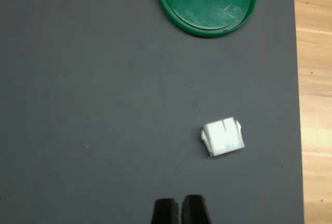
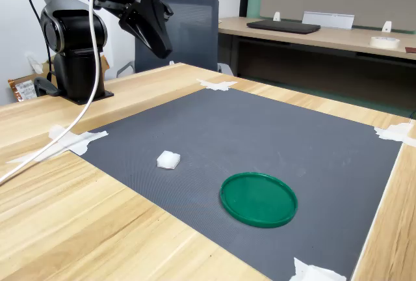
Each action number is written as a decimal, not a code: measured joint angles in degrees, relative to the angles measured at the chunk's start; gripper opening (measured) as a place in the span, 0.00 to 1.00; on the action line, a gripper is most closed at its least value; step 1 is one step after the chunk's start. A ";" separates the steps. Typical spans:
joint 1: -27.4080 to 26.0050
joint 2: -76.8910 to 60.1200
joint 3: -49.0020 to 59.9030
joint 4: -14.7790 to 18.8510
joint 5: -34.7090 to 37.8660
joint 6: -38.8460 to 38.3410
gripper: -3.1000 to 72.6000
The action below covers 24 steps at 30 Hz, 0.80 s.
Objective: Grasp a white terminal and put it in the green lid.
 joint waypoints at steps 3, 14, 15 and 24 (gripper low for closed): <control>0.00 3.58 -3.33 -0.26 2.82 0.00 0.00; 0.00 11.27 -14.32 -4.71 18.68 0.00 0.00; 0.00 11.59 -15.29 -5.54 19.68 0.00 0.00; -0.64 12.80 -22.81 -8.68 26.11 0.54 0.00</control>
